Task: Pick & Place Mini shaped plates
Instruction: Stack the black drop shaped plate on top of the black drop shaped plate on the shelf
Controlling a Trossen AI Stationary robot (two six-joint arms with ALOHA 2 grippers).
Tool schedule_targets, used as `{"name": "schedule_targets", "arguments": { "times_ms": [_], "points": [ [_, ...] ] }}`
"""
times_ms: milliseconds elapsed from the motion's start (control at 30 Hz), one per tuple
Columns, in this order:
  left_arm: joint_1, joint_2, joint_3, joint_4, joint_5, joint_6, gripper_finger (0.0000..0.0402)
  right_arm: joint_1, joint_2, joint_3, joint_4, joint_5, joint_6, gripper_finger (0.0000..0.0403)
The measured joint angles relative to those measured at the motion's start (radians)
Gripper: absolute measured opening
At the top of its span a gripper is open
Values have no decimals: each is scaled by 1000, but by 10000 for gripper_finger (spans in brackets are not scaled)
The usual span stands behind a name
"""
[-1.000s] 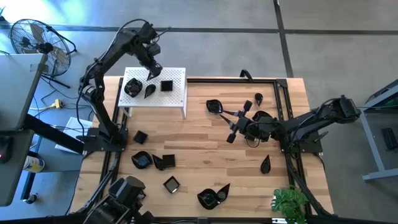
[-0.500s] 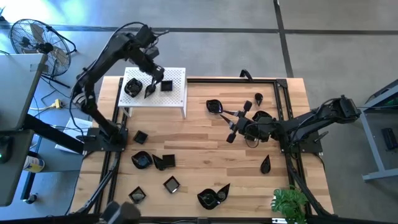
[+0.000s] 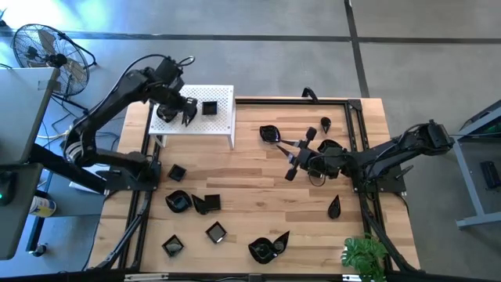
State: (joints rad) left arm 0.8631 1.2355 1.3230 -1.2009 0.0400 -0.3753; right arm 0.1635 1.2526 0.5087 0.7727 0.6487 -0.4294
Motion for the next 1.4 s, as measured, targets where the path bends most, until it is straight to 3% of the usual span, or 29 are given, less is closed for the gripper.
{"name": "schedule_targets", "arguments": {
  "times_ms": [367, 1400],
  "points": [
    [0, -10, -42, 26, -107, 47, 0, 0, 0, 0, 2, -9, 2, 74],
    [1, 36, -42, 102, -139, 293, 0, 0, 0, 0, 2, -51, 2, 74]
  ]
}}
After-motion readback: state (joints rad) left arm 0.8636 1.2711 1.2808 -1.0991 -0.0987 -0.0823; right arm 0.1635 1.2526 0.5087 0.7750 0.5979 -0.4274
